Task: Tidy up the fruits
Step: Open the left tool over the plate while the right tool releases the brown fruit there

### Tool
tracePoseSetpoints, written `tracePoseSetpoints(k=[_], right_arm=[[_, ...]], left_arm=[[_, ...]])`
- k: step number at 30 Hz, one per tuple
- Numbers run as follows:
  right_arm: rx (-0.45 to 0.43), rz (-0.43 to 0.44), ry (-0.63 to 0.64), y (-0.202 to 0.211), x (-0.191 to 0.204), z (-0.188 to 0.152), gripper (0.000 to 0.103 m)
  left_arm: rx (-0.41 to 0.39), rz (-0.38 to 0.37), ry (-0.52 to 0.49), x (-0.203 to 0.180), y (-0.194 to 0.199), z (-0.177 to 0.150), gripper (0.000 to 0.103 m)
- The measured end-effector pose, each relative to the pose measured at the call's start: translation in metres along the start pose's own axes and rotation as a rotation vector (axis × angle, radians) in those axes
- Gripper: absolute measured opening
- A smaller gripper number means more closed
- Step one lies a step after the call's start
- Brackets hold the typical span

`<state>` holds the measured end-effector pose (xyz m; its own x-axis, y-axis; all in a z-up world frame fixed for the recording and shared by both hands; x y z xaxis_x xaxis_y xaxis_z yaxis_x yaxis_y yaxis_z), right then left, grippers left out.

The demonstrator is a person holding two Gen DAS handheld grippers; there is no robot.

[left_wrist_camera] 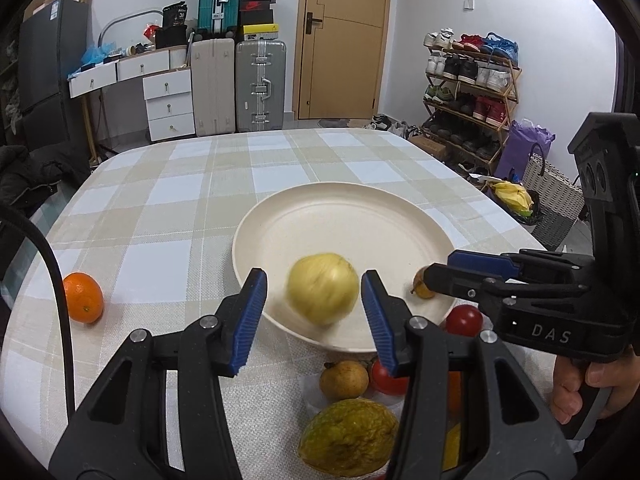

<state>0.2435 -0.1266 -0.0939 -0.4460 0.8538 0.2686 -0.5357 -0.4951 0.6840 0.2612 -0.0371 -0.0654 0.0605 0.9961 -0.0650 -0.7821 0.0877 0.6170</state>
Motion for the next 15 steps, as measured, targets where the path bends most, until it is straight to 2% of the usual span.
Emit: tracePoseSetpoints(k=[3,5,7,11,15], right_arm=[[-0.016,-0.007,-0.003,0.004,-0.001,0.001,0.065],[-0.032,-0.022,-0.01,0.008,-0.004,0.003,0.084],[-0.052,-0.017,-0.018,0.013,-0.006,0.004,0.09],[-0.065,-0.024,-0.026,0.018,-0.008,0.007,0.102],[-0.075,-0.032,-0.033,0.024,-0.011,0.008,0.103]], left_arm=[[-0.007,0.004,0.002,0.002,0.003,-0.001,0.065],[-0.021,0.007,0.005,0.004,0.006,0.0,0.071],[-0.031,0.022,0.008,0.006,0.01,0.0,0.08],[-0.062,0.027,0.024,0.011,0.021,0.003,0.087],[-0.087,0.032,0.029,0.014,0.035,0.004,0.102]])
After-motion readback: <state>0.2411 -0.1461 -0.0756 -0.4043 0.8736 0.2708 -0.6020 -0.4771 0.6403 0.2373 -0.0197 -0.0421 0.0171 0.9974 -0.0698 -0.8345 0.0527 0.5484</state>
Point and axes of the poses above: each gripper's, at about its wrist camera, not at the fingertips, and y roughly against the way its jaws point, x to its left, z to its top, the point moved 9 cm from there along -y, roughly the way its jaws point, and after that the axes turned 2 degrees about x, right-handed, at the moved point
